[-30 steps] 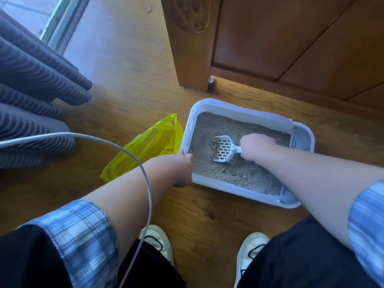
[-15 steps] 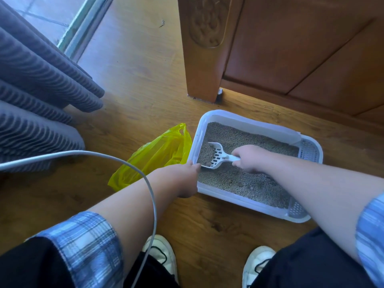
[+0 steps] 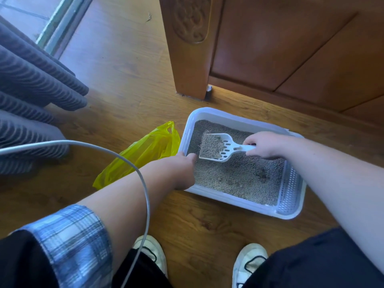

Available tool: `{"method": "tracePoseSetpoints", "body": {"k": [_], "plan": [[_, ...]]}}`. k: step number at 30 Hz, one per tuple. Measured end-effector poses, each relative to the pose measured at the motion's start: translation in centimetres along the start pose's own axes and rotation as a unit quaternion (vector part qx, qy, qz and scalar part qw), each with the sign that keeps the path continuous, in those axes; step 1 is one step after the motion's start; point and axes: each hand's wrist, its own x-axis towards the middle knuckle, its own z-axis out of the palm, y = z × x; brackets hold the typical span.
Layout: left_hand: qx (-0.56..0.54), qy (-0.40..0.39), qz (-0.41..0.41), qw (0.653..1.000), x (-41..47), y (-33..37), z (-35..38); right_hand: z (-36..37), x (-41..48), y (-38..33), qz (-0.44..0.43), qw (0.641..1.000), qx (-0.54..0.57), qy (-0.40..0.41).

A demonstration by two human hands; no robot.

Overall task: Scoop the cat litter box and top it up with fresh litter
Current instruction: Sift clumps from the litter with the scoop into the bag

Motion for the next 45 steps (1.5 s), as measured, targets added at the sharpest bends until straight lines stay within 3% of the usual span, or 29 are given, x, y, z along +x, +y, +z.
{"method": "tracePoseSetpoints", "body": {"k": [12, 25, 38, 45], "plan": [[0.000, 0.005, -0.010, 1.000, -0.8, 0.9, -0.5, -0.4, -1.7, -1.5, -0.016, 0.999, 0.039, 0.013], [-0.002, -0.003, 0.000, 1.000, -0.6, 1.7, -0.7, -1.2, -3.7, 1.1, 0.046, 0.997, 0.060, 0.027], [0.016, -0.002, -0.002, 1.000, -0.4, 2.0, -0.7, -0.9, -4.2, 1.2, 0.039, 0.995, 0.086, 0.024], [0.002, 0.035, 0.017, 0.999, -1.4, 1.4, -0.7, -1.8, -4.1, 1.1, 0.021, 0.997, 0.077, 0.019]]}}
